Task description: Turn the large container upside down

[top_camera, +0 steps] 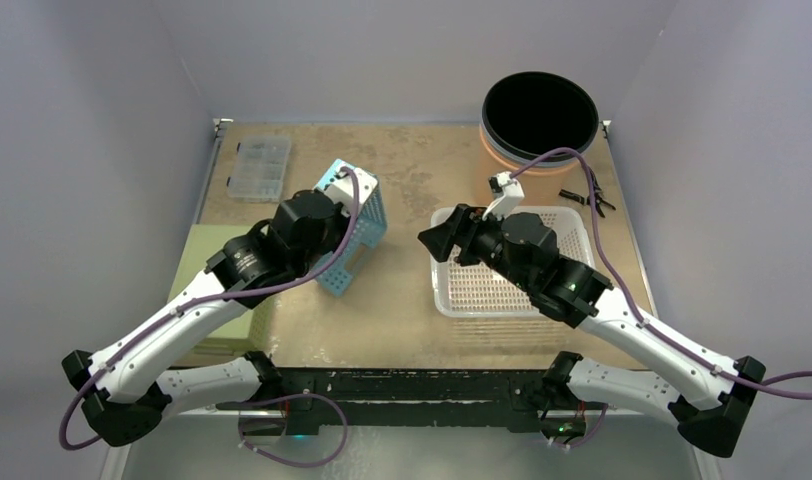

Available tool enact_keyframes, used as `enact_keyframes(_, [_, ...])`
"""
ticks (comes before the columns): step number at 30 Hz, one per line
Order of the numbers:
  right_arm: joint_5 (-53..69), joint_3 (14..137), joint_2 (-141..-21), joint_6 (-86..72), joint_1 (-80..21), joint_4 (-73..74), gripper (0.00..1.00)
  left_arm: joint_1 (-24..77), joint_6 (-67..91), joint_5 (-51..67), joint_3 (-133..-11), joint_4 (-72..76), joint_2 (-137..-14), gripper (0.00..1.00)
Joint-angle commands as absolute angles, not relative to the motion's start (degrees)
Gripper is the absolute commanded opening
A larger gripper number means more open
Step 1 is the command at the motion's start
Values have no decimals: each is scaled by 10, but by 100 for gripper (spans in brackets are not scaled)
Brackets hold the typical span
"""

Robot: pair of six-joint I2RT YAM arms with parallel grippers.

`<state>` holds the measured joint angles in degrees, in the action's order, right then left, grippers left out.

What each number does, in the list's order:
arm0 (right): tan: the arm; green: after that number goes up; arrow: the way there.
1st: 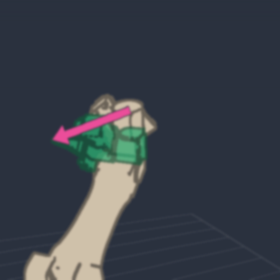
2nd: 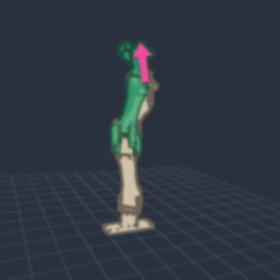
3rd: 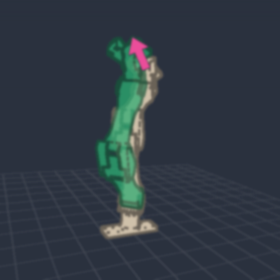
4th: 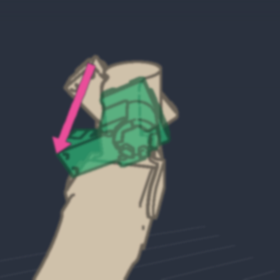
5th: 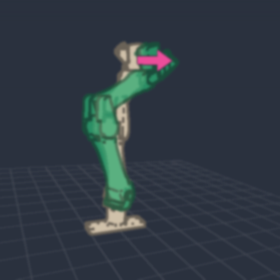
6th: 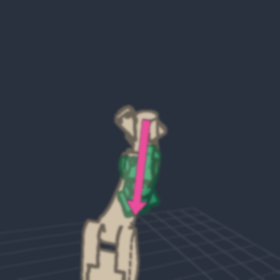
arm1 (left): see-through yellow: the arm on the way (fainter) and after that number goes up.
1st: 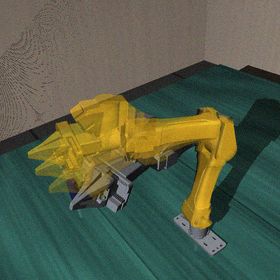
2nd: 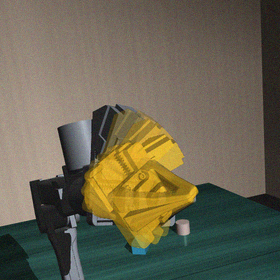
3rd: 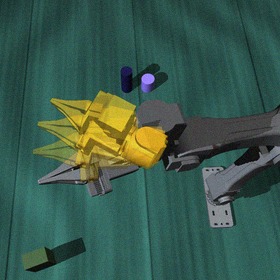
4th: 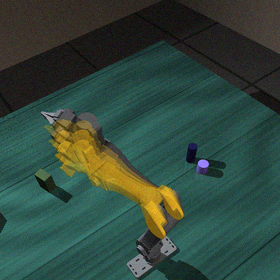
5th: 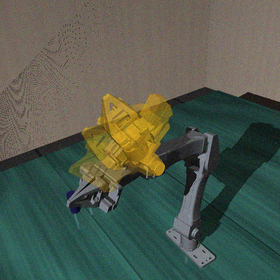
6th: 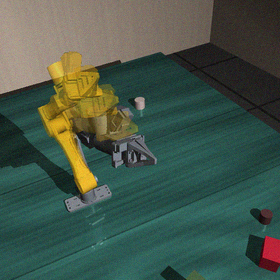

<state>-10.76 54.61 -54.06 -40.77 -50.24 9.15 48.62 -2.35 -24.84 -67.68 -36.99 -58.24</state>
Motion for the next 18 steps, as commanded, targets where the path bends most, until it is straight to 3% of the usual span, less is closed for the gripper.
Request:
enact_keyframes(1, [-147, 558, -533, -424, -504, 84, 74, 492, -119, -316, -734, -369, -620, 0])
enact_keyframes(8, [-197, 558, -525, -468, -503, 128, 77, 547, -123, -370, -696, -361, -641, 0])
enact_keyframes(18, [-245, 574, -542, -506, -500, 176, 84, 726, -9, -450, -652, -367, -706, 0])
